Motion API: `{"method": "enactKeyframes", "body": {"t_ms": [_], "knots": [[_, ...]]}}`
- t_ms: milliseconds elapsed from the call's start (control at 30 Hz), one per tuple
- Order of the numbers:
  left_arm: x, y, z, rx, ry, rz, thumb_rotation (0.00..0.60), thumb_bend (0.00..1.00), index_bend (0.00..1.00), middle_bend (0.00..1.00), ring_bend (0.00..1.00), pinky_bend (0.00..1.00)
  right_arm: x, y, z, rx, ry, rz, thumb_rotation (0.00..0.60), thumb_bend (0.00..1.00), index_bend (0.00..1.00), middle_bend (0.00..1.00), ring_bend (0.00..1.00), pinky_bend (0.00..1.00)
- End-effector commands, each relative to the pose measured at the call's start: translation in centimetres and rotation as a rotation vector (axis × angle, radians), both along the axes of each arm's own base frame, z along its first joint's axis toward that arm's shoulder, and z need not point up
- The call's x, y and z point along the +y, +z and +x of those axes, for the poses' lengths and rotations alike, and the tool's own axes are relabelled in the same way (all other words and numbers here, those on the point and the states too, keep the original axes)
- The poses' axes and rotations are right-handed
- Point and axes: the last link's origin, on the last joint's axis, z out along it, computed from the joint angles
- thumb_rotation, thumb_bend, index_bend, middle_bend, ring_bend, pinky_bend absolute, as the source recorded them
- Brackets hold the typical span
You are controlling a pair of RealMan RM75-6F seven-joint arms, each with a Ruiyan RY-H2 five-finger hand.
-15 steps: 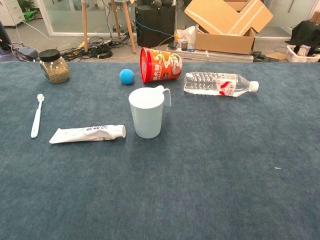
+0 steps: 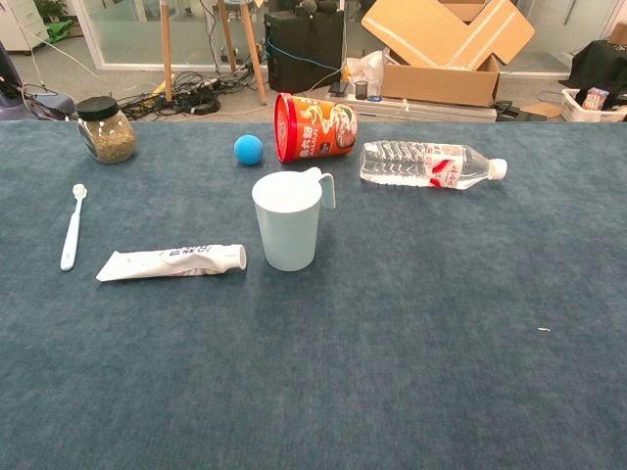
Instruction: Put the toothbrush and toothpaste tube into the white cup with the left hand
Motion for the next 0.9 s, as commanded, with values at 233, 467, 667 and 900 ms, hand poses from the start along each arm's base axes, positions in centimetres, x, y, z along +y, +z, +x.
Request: {"method": "enactKeyframes", "body": {"t_ms": [233, 467, 667, 900], "knots": [[0.9, -0.8, 1.8, -0.037, -0.107, -0.056, 0.600, 0.27, 0.27, 0.77, 0.61, 0.61, 0.3, 0.7, 0.1, -0.016, 0.004, -0.027, 0.600, 0.00, 0.00, 0.00, 0.00, 0.36], [3.7, -1.8, 3.5, 0.036, -0.210, -0.106, 0.600, 0.70, 0.28, 0.90, 0.71, 0.65, 0.5, 0.8, 0.1, -0.022, 0.005, -0.033, 0.600, 0.00, 0.00, 0.00, 0.00, 0.36], [5.0, -3.7, 4.6, 0.103, -0.225, -0.220, 0.600, 0.74, 0.30, 0.95, 0.73, 0.65, 0.4, 0.6, 0.0, -0.021, -0.002, -0.025, 0.600, 0.00, 0.00, 0.00, 0.00, 0.36], [6.3, -5.4, 5.0, 0.145, -0.215, -0.287, 0.600, 0.80, 0.31, 1.00, 0.79, 0.65, 0.5, 0.6, 0.0, -0.024, 0.001, -0.027, 0.600, 0.00, 0.00, 0.00, 0.00, 0.36]]}}
